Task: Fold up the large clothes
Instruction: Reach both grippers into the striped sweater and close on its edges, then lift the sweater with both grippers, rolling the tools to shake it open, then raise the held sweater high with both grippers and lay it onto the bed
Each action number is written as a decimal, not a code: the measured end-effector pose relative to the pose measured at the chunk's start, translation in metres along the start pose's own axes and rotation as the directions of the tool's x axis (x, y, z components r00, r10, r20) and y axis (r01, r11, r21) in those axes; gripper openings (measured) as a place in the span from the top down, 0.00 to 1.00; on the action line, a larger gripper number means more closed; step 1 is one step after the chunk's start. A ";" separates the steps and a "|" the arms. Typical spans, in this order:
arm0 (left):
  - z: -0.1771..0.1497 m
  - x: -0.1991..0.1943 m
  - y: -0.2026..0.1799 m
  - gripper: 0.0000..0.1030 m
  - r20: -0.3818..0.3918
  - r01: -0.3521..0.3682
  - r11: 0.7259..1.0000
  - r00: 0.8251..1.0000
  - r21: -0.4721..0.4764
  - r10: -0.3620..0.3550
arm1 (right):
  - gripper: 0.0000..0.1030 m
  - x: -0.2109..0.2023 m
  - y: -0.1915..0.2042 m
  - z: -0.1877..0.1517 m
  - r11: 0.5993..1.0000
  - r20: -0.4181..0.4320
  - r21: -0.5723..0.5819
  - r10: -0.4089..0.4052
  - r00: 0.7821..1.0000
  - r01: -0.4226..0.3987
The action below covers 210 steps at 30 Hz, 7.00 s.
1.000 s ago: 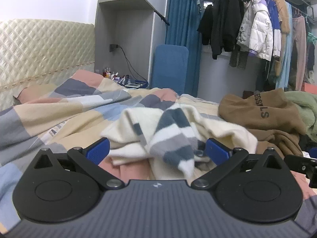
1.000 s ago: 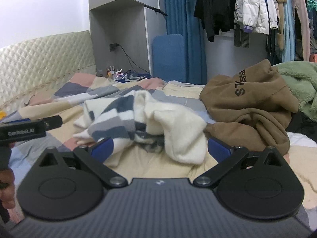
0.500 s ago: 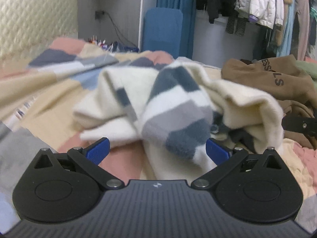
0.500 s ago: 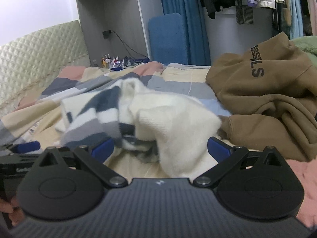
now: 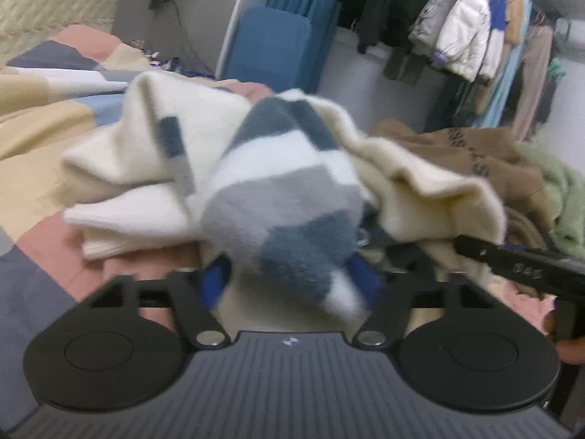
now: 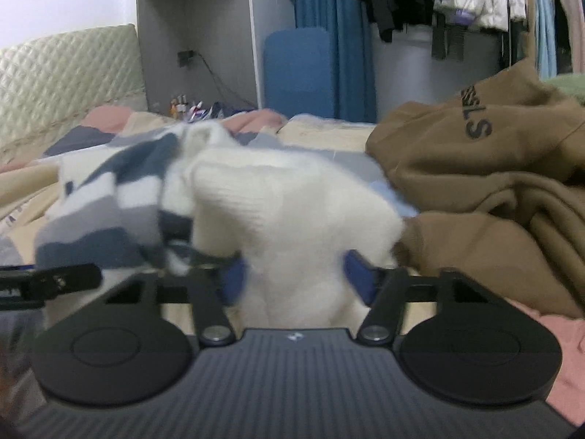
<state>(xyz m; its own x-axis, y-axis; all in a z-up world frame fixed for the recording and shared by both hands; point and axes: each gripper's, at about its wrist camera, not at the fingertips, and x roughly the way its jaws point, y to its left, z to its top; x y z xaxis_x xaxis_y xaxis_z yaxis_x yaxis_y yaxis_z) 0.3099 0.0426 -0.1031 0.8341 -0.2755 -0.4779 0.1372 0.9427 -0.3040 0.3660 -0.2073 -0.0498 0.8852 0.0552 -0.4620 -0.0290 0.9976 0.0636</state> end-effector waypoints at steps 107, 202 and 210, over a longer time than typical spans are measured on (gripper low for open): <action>-0.041 0.004 -0.084 0.66 -0.128 0.256 0.808 0.918 -0.531 -0.375 | 0.40 -0.137 -0.177 -0.112 0.269 0.008 0.961 0.230 0.973 -0.072; 0.193 -0.434 -0.090 0.88 0.368 0.424 0.886 0.867 -0.188 -0.336 | 0.85 -0.336 -0.011 0.195 0.818 0.345 0.243 0.429 0.835 -0.521; 0.273 -0.528 -0.123 0.88 0.444 0.414 0.906 0.831 -0.091 -0.336 | 0.85 -0.403 0.000 0.239 0.816 0.447 0.126 0.461 0.766 -0.565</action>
<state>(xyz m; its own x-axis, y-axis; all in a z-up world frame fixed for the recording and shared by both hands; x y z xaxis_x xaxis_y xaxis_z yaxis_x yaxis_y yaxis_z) -0.0017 0.1234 0.4116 0.8841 -0.4619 0.0712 0.4216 0.7224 -0.5480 0.1204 -0.2401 0.3482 0.8726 0.4834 0.0707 -0.4649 0.7771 0.4244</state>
